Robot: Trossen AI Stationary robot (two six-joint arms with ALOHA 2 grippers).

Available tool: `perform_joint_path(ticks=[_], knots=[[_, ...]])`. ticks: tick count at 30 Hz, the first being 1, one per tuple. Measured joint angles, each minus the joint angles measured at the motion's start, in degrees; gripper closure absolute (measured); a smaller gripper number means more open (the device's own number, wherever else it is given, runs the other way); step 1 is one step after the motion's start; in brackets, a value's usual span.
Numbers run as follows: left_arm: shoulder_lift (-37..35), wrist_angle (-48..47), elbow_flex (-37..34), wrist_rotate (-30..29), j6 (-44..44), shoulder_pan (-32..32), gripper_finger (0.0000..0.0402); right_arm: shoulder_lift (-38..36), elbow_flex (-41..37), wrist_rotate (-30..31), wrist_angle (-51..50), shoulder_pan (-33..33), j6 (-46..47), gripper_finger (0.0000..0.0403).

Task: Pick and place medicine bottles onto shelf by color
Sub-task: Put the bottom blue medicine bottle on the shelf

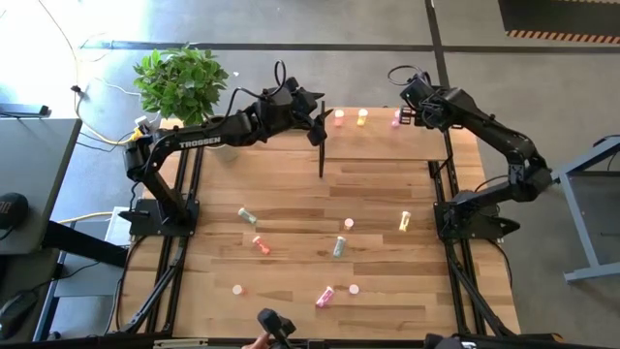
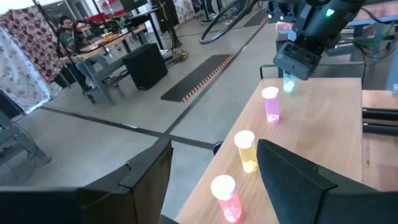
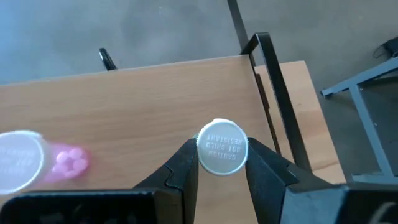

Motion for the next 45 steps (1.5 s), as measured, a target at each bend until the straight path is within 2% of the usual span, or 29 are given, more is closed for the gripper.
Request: perform_joint_path(ticks=[10, 36, 45], knots=[[0.00, 0.00, 0.00, -0.11, 0.00, 0.00, 0.0174, 0.00, 0.00, -2.45, 1.86, -1.13, -2.31, 0.0308], [0.07, 0.00, 0.00, -0.09, 0.02, 0.00, 0.0174, 2.01, 0.17, -2.08, 1.66, -1.10, -4.23, 0.0307], [0.07, 0.01, 0.00, -0.09, 0.01, 0.00, 0.0174, 2.36, 0.91, -3.79, 0.42, -1.11, -4.23, 0.0242]])
